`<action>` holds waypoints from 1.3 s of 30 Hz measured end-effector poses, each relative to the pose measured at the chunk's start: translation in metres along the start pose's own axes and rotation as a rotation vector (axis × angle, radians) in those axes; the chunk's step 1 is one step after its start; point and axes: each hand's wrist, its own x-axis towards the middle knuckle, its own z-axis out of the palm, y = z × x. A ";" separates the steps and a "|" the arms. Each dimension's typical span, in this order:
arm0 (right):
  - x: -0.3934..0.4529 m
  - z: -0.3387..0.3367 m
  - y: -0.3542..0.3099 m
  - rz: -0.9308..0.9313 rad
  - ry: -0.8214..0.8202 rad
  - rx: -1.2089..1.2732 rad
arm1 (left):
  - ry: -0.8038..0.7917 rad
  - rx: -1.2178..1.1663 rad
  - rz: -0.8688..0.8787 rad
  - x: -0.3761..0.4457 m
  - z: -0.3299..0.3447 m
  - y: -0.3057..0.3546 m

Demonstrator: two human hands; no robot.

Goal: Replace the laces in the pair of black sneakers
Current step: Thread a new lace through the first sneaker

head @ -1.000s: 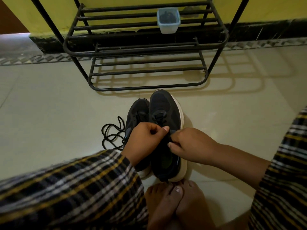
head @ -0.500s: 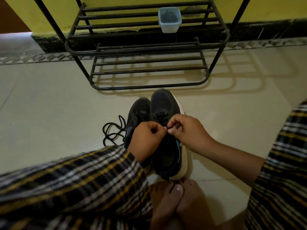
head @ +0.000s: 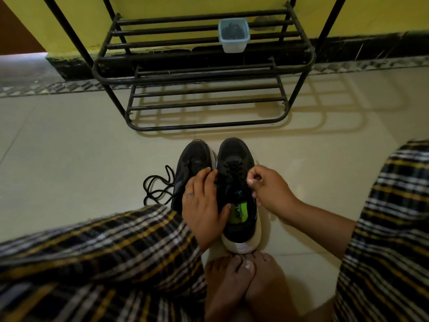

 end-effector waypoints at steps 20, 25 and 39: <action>0.015 -0.045 -0.046 -0.129 0.213 0.254 | -0.018 0.059 -0.017 -0.001 0.003 0.002; 0.005 -0.031 -0.020 0.038 -0.159 -0.604 | -0.021 0.072 -0.016 -0.002 0.004 0.001; 0.001 -0.044 -0.038 0.156 -0.305 -0.230 | -0.042 0.058 0.040 0.000 0.002 -0.002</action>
